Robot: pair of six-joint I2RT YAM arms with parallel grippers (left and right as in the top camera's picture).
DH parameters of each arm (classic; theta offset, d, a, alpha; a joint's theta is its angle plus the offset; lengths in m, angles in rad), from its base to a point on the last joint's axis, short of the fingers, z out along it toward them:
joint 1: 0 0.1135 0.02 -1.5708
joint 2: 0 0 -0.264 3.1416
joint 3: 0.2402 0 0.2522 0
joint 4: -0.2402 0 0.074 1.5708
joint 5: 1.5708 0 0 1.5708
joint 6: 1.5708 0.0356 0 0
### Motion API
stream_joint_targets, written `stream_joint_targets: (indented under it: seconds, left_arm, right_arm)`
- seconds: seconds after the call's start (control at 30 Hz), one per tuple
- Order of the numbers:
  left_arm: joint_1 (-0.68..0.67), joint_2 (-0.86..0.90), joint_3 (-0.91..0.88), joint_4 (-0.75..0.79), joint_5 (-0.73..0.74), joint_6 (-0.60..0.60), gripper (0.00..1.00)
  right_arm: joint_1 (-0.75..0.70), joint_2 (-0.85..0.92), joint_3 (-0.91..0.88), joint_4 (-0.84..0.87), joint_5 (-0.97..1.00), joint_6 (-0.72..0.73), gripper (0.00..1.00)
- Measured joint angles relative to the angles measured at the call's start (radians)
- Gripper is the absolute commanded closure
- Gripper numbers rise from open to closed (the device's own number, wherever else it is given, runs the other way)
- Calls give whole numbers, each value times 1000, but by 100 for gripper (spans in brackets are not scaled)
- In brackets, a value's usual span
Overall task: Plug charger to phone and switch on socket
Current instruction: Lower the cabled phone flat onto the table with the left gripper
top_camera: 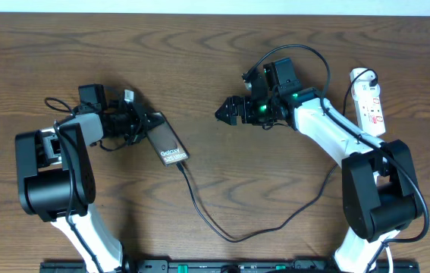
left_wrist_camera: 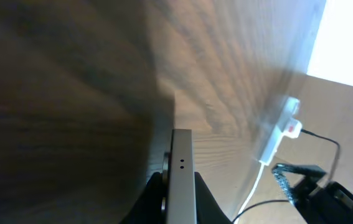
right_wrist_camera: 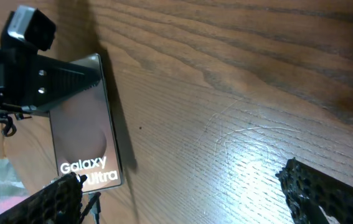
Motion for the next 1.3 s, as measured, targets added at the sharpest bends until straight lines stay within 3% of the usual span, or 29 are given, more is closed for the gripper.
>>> stream_joint_targets:
  seconds: [0.63,0.73,1.07,1.3]
  left_arm:
    - [0,-8,26,-117,-69,48,92]
    - [-2,-10,26,-119,-75,48,83]
    - [-3,-13,26,-120,-77,48,83]
    - [-5,-17,29,-121,-71,47,71]
  right_arm:
    - [0,0,0,-1,0,0,1]
    - [0,0,0,-1,0,0,1]
    - [0,0,0,-1,0,0,1]
    - [0,0,0,-1,0,0,1]
